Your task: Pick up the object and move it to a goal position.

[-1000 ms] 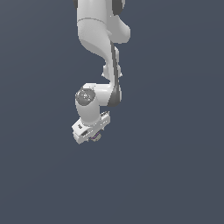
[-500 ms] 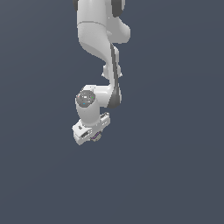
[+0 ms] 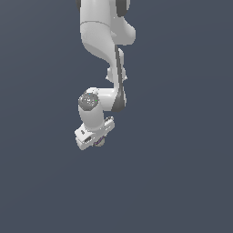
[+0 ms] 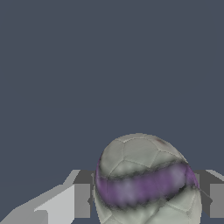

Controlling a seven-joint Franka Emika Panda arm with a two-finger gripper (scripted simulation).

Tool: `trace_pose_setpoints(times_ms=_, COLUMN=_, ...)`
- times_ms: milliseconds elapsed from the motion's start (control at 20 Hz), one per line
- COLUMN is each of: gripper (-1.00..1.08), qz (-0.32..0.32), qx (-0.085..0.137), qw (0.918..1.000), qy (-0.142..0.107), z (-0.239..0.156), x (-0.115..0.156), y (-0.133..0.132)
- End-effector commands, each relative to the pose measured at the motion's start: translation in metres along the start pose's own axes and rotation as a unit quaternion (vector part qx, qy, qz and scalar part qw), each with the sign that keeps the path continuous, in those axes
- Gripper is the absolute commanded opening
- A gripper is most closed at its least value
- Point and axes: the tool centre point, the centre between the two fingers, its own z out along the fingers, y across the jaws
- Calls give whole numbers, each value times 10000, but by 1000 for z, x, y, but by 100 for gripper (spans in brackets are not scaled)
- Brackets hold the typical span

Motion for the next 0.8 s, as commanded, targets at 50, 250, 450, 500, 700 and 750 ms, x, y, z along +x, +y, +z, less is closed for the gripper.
trace_pose_setpoints(times_ms=50, gripper=-100, qz=2, qx=-9, qw=10000, qy=7, z=-11, x=-3, y=2)
trace_pose_setpoints(times_ms=250, gripper=-100, qz=-1, qx=-10, qw=10000, qy=6, z=-32, x=-9, y=5)
trace_pose_setpoints(times_ms=450, gripper=-100, qz=-1, qx=-10, qw=10000, qy=6, z=-63, x=-18, y=10)
trace_pose_setpoints(times_ms=500, gripper=-100, qz=-1, qx=-10, qw=10000, qy=6, z=-73, x=-21, y=11)
trace_pose_setpoints(times_ms=700, gripper=-100, qz=-3, qx=-8, qw=10000, qy=7, z=-115, x=-32, y=17)
trace_pose_setpoints(times_ms=750, gripper=-100, qz=-3, qx=-8, qw=10000, qy=7, z=-125, x=-35, y=19)
